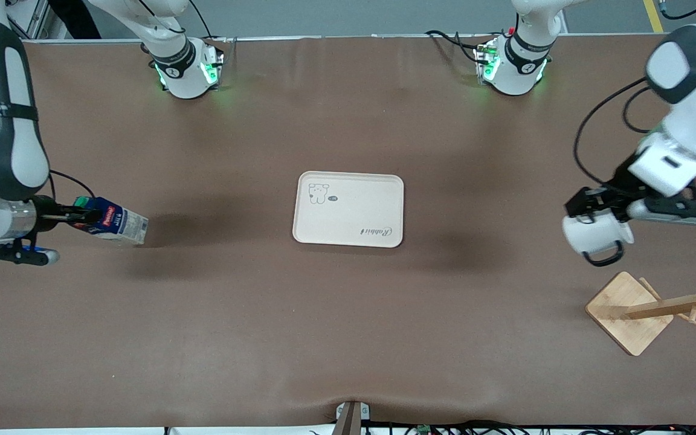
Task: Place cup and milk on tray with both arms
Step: 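Lift the mug off the wooden stand with the left gripper, then carry the mug over the tray and lower it with the left gripper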
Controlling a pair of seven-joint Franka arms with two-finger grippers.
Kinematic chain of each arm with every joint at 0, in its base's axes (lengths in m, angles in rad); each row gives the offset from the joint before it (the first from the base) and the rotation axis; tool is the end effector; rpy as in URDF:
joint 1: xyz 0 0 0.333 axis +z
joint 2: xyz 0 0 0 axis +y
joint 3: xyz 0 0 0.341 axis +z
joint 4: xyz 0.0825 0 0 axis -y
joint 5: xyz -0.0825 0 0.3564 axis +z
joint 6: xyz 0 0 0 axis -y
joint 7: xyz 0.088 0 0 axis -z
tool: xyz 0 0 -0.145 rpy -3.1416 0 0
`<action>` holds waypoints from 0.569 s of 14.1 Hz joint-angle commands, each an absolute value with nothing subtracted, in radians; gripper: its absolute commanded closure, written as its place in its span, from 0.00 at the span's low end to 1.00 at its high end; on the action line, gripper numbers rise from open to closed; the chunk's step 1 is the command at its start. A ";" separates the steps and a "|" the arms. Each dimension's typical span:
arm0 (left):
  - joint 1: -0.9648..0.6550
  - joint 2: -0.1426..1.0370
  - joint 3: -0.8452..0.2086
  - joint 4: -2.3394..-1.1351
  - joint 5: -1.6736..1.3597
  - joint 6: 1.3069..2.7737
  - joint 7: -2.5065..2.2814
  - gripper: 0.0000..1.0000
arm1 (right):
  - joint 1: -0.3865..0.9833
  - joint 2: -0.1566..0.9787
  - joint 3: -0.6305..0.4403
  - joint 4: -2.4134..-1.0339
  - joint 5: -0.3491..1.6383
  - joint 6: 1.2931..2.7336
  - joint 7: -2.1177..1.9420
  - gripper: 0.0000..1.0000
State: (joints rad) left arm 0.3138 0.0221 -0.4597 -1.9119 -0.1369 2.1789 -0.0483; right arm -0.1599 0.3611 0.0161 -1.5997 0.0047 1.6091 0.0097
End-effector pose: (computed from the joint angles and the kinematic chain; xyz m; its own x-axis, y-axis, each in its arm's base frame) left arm 0.5656 -0.0908 0.5053 0.9726 -0.0135 0.2320 -0.0492 -0.9876 0.1488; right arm 0.5852 -0.0850 0.3973 0.9278 -0.1433 -0.3445 -0.1551 -0.9879 -0.0067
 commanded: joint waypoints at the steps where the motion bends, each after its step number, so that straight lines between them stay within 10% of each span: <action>1: 0.308 0.145 -0.579 -1.804 -0.020 2.163 -0.222 1.00 | -0.158 0.357 0.026 -1.537 0.014 1.578 0.009 1.00; 8: 0.002 0.426 -0.604 -1.612 0.227 2.151 -0.512 1.00 | -0.103 0.368 0.023 -1.407 0.020 1.588 0.017 1.00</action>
State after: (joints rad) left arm 0.0627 0.3499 -0.6049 -1.6992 0.1720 2.1800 -0.4631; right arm -0.1151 0.3569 0.0241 -1.4557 0.0149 1.5971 0.0101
